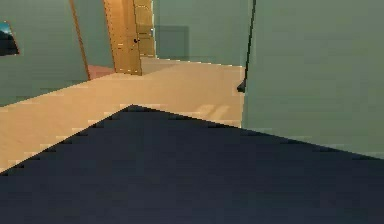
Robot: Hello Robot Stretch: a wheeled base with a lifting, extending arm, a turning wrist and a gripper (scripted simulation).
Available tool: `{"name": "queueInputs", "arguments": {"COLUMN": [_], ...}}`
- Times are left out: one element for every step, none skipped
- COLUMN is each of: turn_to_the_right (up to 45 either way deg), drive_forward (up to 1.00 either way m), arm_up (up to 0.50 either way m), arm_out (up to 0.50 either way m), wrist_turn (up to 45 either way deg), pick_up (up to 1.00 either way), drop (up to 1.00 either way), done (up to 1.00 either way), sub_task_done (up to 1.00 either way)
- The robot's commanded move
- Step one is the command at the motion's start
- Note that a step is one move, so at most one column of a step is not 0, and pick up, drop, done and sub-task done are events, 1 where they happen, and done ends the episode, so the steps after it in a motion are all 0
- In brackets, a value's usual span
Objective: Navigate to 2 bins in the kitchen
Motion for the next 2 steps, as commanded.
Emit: {"name": "queueInputs", "arguments": {"turn_to_the_right": [0.0, 0.0], "drive_forward": [1.00, 1.00], "arm_up": [0.00, 0.00], "arm_out": [0.00, 0.00], "wrist_turn": [0.0, 0.0], "pick_up": [0.00, 0.00], "drop": [0.00, 0.00], "done": [0.00, 0.00], "sub_task_done": [0.00, 0.00]}}
